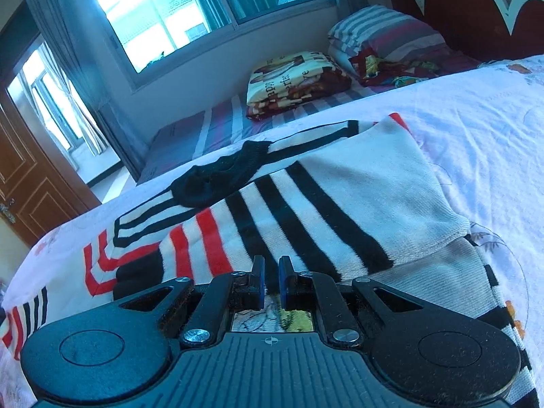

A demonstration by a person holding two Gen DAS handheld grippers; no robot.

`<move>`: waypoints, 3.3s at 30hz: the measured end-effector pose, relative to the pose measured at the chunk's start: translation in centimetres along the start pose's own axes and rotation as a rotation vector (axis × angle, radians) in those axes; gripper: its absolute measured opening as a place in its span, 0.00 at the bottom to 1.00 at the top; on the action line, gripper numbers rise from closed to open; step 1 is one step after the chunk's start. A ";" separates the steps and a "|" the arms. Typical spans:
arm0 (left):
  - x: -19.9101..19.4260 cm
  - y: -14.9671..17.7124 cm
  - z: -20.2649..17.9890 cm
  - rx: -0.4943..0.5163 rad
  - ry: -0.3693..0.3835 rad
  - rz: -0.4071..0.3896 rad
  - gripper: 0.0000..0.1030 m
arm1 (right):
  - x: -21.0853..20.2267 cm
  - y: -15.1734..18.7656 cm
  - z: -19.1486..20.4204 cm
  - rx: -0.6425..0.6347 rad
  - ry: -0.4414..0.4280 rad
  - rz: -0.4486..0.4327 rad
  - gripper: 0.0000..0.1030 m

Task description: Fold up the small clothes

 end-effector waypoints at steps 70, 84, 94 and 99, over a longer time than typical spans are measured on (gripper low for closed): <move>3.2 13.6 -10.1 0.586 0.044 0.271 0.21 | 0.8 -3.3 -1.3 -0.094 -0.067 0.009 0.04; -1.4 11.7 -11.4 0.695 0.062 0.141 0.56 | -0.5 -2.9 -2.0 -0.113 0.006 -0.032 0.04; 5.6 16.5 -15.8 0.732 0.138 0.303 0.52 | 3.2 -0.4 0.7 -0.222 0.005 0.066 0.04; 4.9 14.0 -17.0 0.689 0.168 0.283 0.52 | 2.7 -2.1 1.4 -0.181 -0.029 0.008 0.04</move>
Point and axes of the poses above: each gripper's, at about its wrist camera, not at the fingertips, and x roughly the way its jaws point, z to its left, y to its underside, the point moved 6 cm from there along x, roughly the way its jaws point, and after that the axes turned 1 degree about -y, right-handed, at the moved point
